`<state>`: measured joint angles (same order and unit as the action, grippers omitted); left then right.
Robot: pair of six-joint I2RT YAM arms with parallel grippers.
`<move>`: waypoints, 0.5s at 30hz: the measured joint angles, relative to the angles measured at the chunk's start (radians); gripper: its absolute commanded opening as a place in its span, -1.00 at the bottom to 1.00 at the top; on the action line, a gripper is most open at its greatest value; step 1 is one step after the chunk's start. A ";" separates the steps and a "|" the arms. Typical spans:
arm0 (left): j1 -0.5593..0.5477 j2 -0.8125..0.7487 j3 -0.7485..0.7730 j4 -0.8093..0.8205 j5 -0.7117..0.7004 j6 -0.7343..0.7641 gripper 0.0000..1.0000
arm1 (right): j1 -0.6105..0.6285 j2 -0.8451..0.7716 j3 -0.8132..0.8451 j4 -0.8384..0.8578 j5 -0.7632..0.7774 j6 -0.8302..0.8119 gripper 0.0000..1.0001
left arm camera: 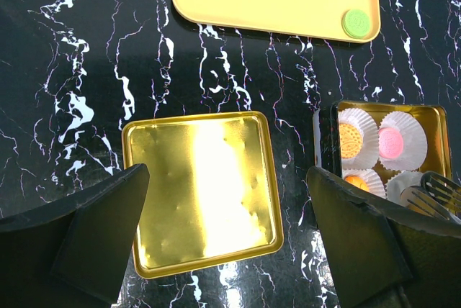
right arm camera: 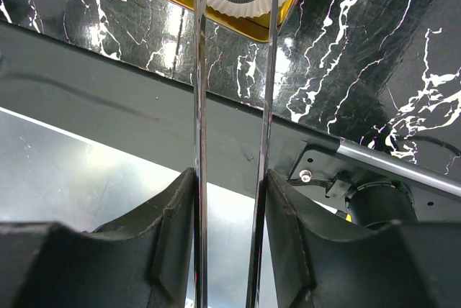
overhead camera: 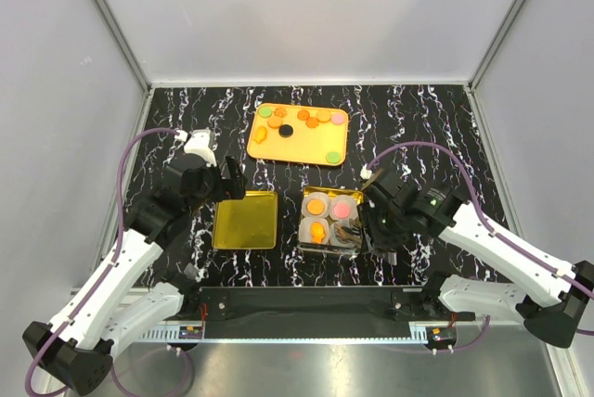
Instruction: Pack the cookies
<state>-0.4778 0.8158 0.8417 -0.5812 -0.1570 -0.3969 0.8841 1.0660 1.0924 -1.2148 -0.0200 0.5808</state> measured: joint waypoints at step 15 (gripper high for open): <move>0.000 0.005 0.000 0.000 0.000 0.000 0.98 | 0.000 0.013 0.000 0.000 0.000 -0.005 -0.02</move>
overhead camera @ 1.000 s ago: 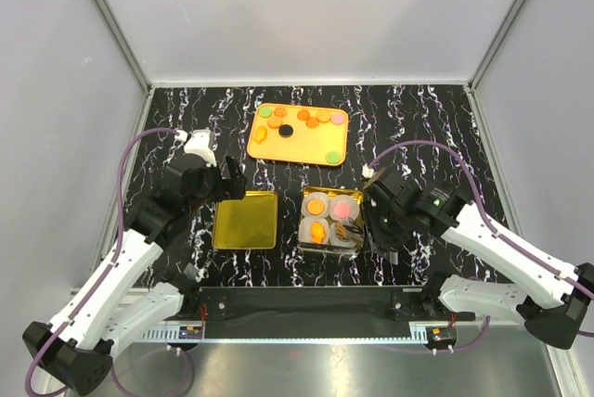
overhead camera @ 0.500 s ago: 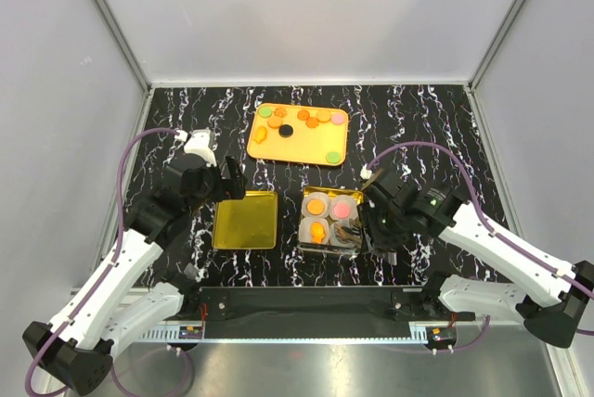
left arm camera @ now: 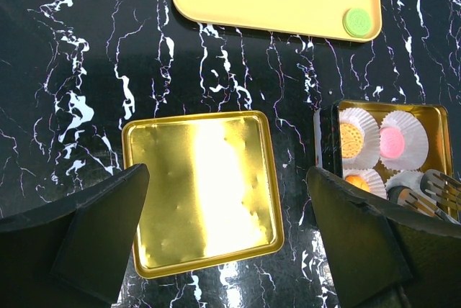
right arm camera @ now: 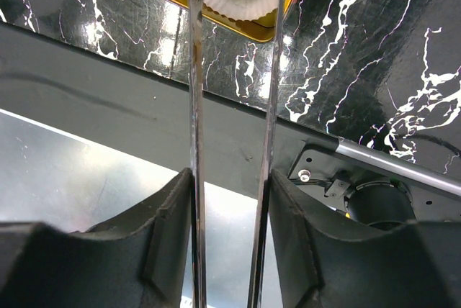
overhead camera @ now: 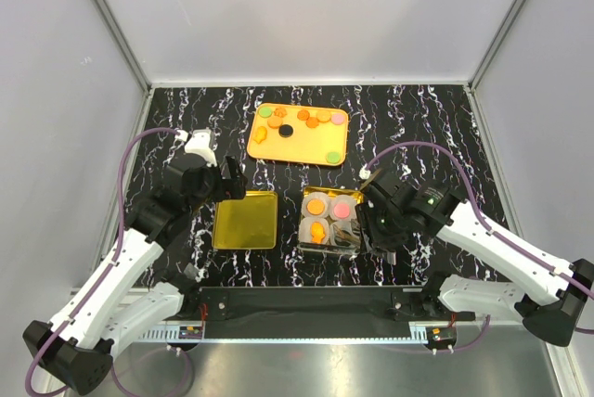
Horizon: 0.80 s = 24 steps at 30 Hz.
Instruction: Pack the cookies
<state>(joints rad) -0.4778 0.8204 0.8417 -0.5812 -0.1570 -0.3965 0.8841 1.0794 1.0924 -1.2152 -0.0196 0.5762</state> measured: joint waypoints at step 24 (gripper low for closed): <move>0.000 0.000 0.000 0.000 0.000 0.000 0.98 | -0.314 0.221 0.319 0.043 0.023 -0.207 -0.14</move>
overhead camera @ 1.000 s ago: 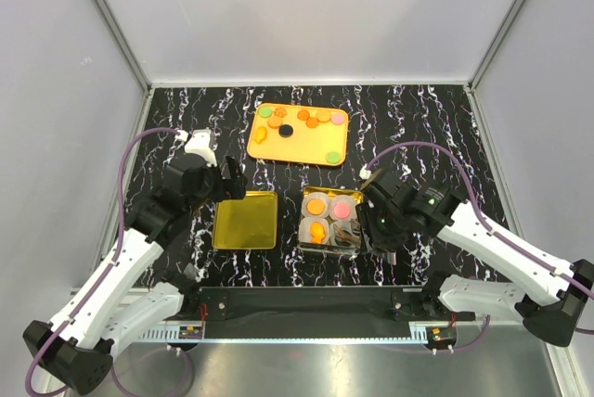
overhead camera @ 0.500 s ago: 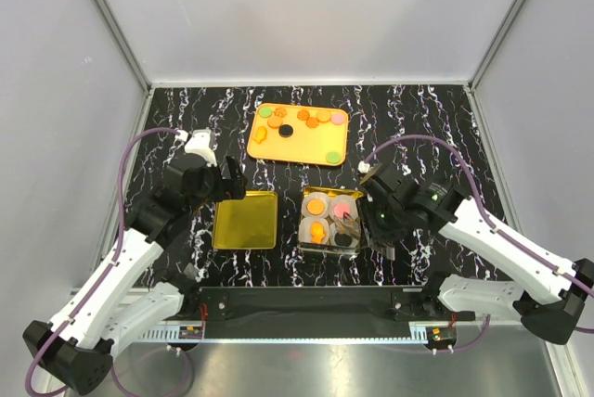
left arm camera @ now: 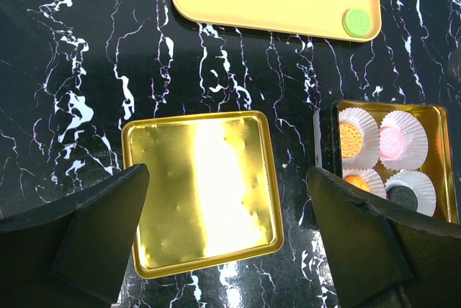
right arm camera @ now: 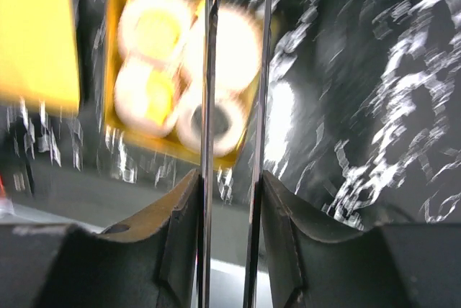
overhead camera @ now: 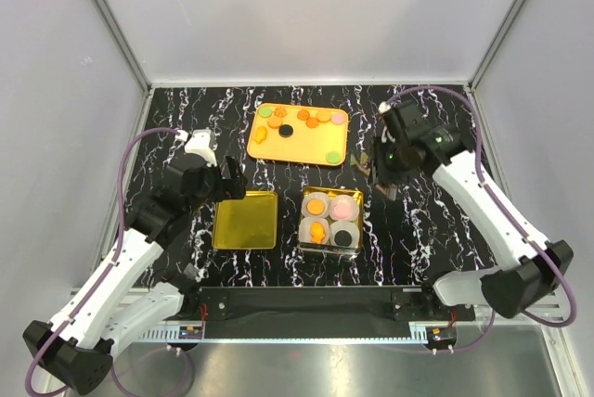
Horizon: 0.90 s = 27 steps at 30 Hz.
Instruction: Pack the cookies
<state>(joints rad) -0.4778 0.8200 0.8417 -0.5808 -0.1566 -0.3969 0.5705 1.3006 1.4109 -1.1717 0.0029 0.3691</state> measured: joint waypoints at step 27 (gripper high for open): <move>0.000 0.004 -0.001 0.008 0.050 -0.004 0.98 | -0.552 0.527 0.082 0.525 -0.041 -0.048 0.00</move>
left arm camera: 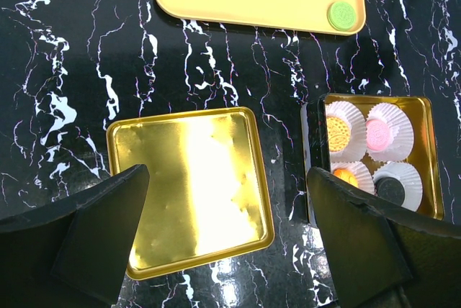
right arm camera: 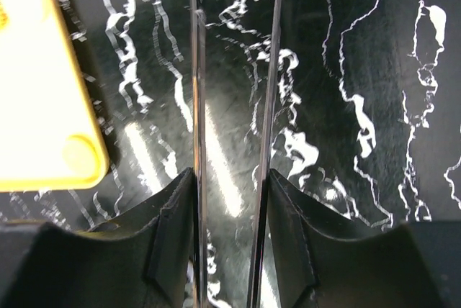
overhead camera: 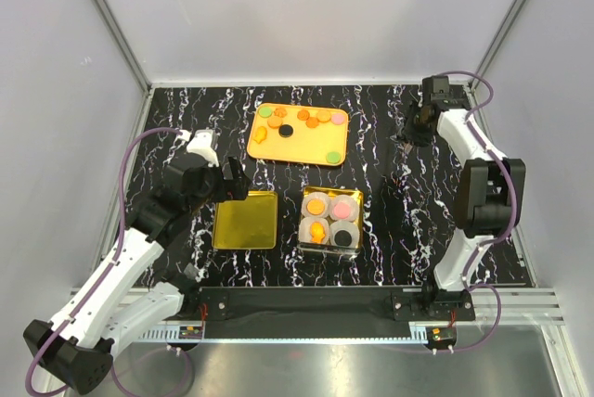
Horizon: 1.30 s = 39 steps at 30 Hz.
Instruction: Pack the cookies
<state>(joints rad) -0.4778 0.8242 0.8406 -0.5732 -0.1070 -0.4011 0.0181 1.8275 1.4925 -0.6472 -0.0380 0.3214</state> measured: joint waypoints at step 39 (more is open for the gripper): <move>0.000 0.010 0.000 -0.001 -0.024 -0.018 0.98 | -0.006 0.219 -0.019 0.043 0.066 0.036 0.79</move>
<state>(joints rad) -0.4778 0.8337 0.8406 -0.5739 -0.1314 -0.4194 0.0120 2.0468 1.4734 -0.6041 0.0280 0.3576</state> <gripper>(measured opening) 0.988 0.894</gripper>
